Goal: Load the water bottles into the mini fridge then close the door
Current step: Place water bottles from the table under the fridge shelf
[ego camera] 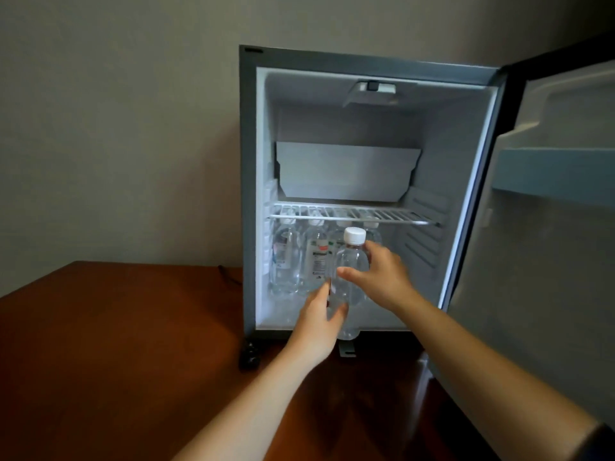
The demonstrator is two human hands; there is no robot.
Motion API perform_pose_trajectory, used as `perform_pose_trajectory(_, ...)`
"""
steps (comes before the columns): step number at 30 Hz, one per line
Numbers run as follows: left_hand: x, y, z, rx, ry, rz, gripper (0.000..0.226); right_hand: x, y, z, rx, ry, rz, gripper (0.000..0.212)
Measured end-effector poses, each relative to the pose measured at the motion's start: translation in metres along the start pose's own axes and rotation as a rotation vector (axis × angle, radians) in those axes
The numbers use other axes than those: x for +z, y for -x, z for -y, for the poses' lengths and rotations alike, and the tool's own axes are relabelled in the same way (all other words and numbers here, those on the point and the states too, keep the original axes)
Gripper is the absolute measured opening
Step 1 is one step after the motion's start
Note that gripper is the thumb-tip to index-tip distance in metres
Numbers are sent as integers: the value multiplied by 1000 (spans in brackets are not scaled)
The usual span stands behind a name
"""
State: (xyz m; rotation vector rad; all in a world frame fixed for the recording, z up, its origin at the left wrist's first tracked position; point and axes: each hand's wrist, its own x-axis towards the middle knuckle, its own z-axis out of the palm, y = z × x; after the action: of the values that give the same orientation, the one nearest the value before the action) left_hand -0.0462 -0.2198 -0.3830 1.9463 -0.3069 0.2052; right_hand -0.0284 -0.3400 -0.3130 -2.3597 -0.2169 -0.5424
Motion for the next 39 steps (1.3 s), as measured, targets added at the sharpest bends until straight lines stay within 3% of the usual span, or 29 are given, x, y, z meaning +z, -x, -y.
perform_pose_trajectory(17,73,-38,-6,87,52,243,72,-2,-30,-67,293,1,-180,52)
perform_pose_trajectory(27,82,-75,6,85,58,316,72,0,-69,-77,479,-13,-185,36)
perform_pose_trajectory(29,80,-81,7,134,-53,296,69,0,-75,-79,491,-13,-198,30)
perform_pose_trajectory(33,70,-100,11,329,-604,130,69,5,-86,-83,460,-53,-221,33)
perform_pose_trajectory(39,49,-143,14,610,-1105,-116,87,8,-98,-90,430,-113,-261,41)
